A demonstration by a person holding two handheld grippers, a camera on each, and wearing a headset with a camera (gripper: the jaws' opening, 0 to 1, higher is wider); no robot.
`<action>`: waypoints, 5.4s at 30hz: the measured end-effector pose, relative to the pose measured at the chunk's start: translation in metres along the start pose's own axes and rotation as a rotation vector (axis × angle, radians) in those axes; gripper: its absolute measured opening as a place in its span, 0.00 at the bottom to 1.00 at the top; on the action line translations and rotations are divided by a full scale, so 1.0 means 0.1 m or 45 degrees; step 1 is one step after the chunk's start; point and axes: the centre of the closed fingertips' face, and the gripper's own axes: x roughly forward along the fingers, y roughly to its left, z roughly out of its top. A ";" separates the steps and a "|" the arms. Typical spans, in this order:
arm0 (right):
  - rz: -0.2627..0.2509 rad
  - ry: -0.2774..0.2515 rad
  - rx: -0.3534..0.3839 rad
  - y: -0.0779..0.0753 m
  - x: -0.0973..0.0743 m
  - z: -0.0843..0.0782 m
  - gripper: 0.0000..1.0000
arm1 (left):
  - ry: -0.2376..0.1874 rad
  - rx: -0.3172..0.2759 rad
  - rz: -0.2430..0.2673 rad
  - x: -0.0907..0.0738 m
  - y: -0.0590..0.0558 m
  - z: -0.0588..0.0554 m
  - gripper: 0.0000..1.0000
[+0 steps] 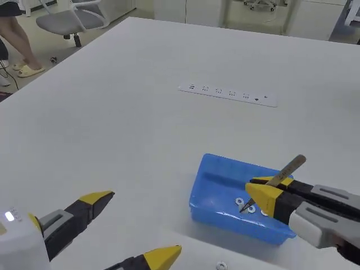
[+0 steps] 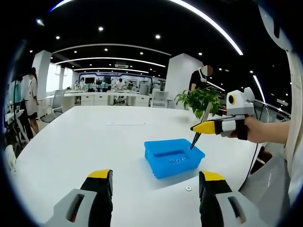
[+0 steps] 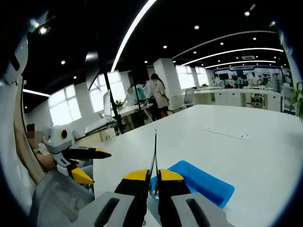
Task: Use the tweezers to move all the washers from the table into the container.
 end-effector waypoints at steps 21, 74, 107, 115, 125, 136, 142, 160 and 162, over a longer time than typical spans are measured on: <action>-0.039 0.103 0.108 -0.51 0.37 -0.12 0.03 | -0.011 -0.003 0.023 0.00 0.09 -0.03 0.75; 0.111 0.013 0.195 -0.12 0.38 -0.16 0.04 | -0.034 -0.002 0.012 -0.01 0.07 0.00 0.74; 0.183 0.347 -0.011 0.29 0.26 -1.11 0.05 | -0.040 -0.010 0.010 -0.02 0.08 0.00 0.74; 0.234 0.367 -0.371 0.47 0.24 -1.17 0.05 | -0.023 -0.009 -0.005 -0.01 0.05 -0.02 0.74; 0.124 0.342 -0.240 0.38 0.27 -1.14 0.03 | -0.048 -0.007 -0.013 -0.03 0.02 0.02 0.74; 0.062 0.326 -0.143 0.33 0.19 -1.16 0.03 | -0.053 -0.008 0.021 -0.05 0.07 0.03 0.74; 0.041 0.332 -0.063 0.27 0.19 -1.15 0.03 | -0.068 -0.014 0.026 -0.06 0.09 0.04 0.73; 0.069 0.204 -0.073 0.24 0.21 -0.49 0.03 | -0.094 -0.013 0.011 -0.06 0.07 0.07 0.73; 0.070 0.193 -0.081 0.22 0.23 -0.42 0.03 | -0.097 -0.014 0.009 -0.06 0.07 0.08 0.73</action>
